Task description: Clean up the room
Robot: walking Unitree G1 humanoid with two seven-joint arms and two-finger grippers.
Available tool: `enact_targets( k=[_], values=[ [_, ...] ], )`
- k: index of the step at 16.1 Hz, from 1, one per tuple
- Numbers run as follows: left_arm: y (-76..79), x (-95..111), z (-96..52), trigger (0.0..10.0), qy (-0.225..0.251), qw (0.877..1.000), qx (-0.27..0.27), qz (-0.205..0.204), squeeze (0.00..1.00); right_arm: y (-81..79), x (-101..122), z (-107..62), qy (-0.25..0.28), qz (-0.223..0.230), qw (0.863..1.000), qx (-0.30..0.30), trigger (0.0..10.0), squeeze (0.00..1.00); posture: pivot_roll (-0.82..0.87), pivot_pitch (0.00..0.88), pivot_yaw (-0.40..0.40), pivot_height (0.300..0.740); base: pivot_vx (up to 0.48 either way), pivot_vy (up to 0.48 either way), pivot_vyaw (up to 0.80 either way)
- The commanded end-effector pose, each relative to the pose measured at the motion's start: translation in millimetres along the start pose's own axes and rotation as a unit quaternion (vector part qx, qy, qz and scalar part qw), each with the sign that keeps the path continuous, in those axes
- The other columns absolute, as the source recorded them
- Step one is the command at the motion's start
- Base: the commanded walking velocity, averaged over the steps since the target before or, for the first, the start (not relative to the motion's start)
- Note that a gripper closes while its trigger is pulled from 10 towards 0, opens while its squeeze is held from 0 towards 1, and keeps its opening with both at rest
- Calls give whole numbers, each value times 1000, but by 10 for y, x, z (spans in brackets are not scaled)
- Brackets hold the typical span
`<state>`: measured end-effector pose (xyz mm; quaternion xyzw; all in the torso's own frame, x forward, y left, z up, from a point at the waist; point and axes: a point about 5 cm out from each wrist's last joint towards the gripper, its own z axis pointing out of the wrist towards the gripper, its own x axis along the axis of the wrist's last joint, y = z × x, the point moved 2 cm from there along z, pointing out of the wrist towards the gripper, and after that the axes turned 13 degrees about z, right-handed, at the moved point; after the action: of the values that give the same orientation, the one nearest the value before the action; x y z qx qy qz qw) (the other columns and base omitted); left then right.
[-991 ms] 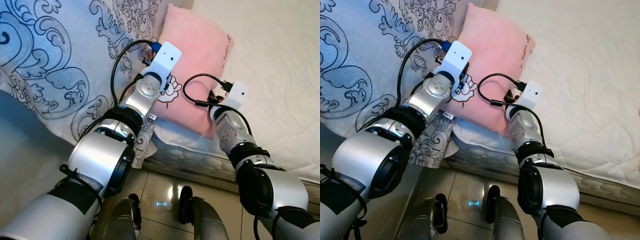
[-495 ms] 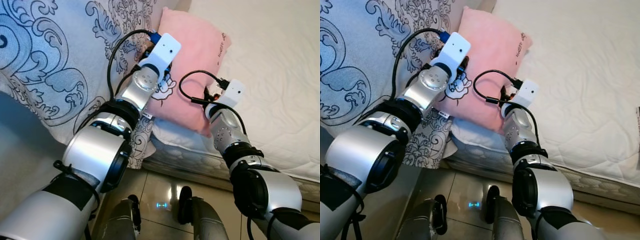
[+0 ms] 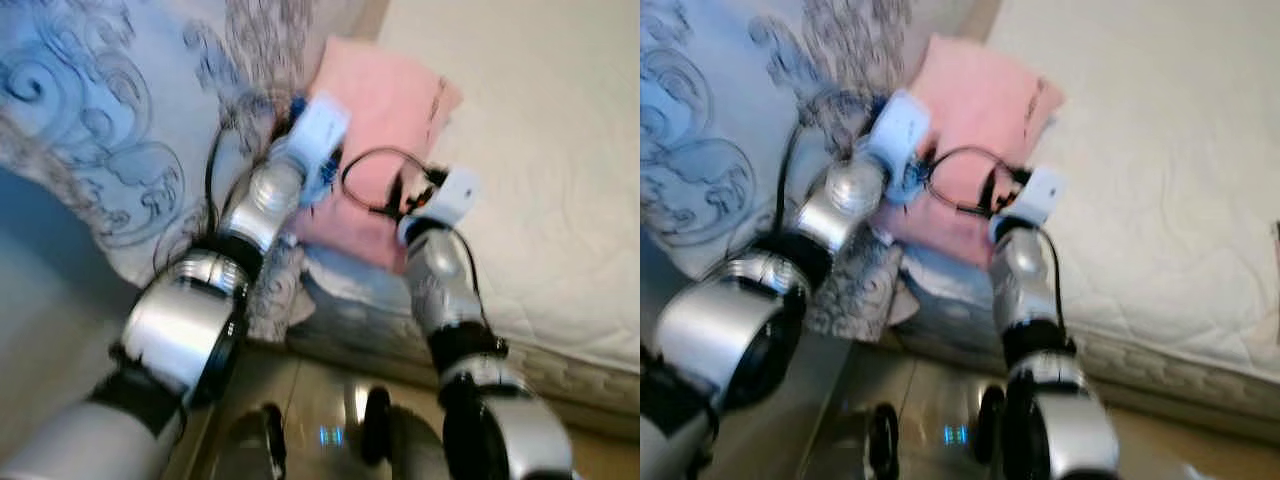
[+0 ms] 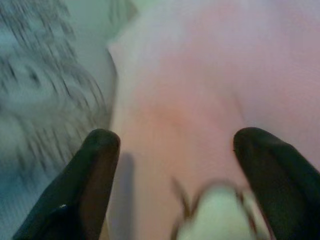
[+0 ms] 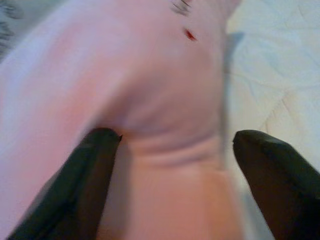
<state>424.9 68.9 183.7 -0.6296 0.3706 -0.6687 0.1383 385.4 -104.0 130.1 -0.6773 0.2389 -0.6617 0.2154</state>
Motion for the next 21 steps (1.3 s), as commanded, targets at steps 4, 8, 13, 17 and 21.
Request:
enact_targets(
  k=[4,8,13,17,21],
  values=[
    [320,-403,-206,10000,-10,996,-45,-79,1000,255,-136,-405,-22,-5,999,-31,10000,1000,24,12,49,736,0,0,0],
    [360,-367,-463,10000,50,987,-20,-150,0,403,182,-766,28,-86,996,-25,10000,349,21,0,43,736,0,0,0],
    [114,-864,-1067,10000,6,977,64,-202,0,807,395,-1653,76,-301,948,-74,10000,0,6,0,29,736,0,0,0],
    [359,-1147,-1168,10000,-53,947,49,-313,1000,984,314,-1746,37,-354,930,-90,10000,1000,-29,0,5,736,0,0,0],
    [454,-906,-1007,10000,-17,961,27,-273,0,1084,405,-1577,49,-348,931,-100,10000,0,-51,0,-33,736,0,0,0]
  ],
)
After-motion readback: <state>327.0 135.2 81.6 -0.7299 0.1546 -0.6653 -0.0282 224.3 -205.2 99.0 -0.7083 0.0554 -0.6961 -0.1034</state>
